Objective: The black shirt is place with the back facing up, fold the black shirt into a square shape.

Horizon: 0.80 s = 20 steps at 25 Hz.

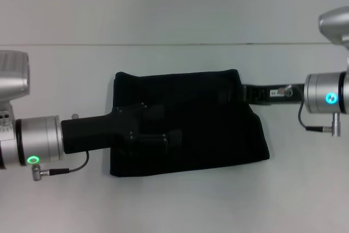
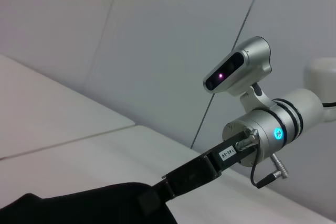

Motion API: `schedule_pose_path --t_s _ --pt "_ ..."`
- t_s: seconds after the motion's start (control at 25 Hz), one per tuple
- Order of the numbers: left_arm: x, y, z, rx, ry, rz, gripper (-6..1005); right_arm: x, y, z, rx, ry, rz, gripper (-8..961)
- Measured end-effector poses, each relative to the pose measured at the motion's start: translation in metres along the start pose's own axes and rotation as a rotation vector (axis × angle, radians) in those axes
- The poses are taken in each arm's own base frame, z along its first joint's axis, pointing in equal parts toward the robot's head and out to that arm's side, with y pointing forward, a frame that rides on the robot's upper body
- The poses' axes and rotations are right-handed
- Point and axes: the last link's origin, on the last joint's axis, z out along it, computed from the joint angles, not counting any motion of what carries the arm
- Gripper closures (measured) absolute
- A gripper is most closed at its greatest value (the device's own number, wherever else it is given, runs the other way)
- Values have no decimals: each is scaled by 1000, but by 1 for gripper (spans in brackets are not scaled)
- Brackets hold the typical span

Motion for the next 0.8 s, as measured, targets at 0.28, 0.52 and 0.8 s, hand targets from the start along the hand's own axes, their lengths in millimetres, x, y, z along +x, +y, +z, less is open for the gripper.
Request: schedule_pose_path --t_s 0.28,0.52,0.8 --pt "3 0 -5 2 31 -37 51 -20 0 -13 12 -12 -29 862" --pt "4 0 -5 -3 36 -58 50 -27 -4 -23 26 -11 -39 846" --pt "6 1 -4 -5 51 -71 50 -12 -18 -31 58 7 -6 827"
